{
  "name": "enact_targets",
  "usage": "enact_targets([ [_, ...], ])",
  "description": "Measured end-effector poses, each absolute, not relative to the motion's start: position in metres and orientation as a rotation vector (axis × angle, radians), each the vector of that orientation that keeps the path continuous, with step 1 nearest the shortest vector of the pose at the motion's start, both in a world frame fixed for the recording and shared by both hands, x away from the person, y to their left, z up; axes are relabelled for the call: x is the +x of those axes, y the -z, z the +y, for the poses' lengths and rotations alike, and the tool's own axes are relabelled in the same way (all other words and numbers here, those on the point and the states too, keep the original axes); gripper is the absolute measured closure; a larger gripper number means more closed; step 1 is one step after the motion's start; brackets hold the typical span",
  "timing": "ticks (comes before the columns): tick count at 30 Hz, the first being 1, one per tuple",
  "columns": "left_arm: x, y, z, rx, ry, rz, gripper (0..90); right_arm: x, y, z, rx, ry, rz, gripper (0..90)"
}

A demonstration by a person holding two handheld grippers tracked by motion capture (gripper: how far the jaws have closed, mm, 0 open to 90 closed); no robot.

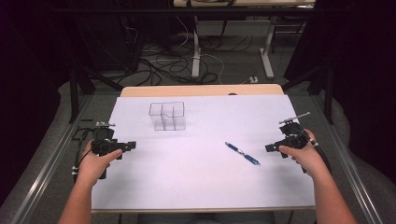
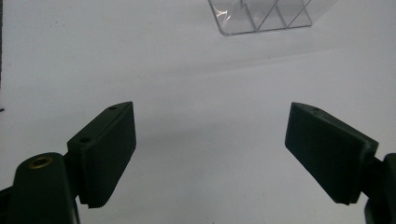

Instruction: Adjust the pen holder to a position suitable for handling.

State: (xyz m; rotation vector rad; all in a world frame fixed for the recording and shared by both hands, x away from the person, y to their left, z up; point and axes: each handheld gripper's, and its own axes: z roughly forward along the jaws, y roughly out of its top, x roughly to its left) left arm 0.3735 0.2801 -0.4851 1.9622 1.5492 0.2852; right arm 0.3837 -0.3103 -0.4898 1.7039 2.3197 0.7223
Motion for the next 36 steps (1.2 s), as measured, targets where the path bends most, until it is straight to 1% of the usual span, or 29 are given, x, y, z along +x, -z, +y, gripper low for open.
enact_targets([
  [5, 0.377, 0.485, 0.277, 1.952, -0.282, 1.557, 16.8, 0.383, 0.488, -0.311, 1.707, -0.727, 2.315, 16.3],
  [7, 0.378, 0.484, 0.275, 1.959, -0.296, 1.556, 17.9, 0.383, 0.487, -0.310, 1.707, -0.735, 2.313, 16.8],
  [13, 0.384, 0.473, 0.269, 1.967, -0.265, 1.578, 22.8, 0.382, 0.483, -0.308, 1.710, -0.737, 2.309, 18.6],
  [18, 0.398, 0.463, 0.261, 1.975, -0.265, 1.596, 23.9, 0.381, 0.482, -0.306, 1.711, -0.739, 2.310, 20.4],
  [20, 0.404, 0.457, 0.259, 1.994, -0.248, 1.601, 27.2, 0.381, 0.481, -0.306, 1.703, -0.728, 2.316, 20.6],
  [23, 0.413, 0.448, 0.254, 2.014, -0.255, 1.601, 28.0, 0.381, 0.479, -0.304, 1.727, -0.730, 2.305, 20.8],
  [28, 0.425, 0.437, 0.244, 2.006, -0.247, 1.600, 30.3, 0.381, 0.481, -0.306, 1.717, -0.721, 2.325, 22.0],
  [32, 0.439, 0.429, 0.236, 1.986, -0.229, 1.646, 34.0, 0.381, 0.481, -0.306, 1.721, -0.720, 2.326, 23.0],
  [36, 0.451, 0.422, 0.234, 1.990, -0.211, 1.664, 34.6, 0.381, 0.480, -0.306, 1.724, -0.730, 2.327, 24.0],
])
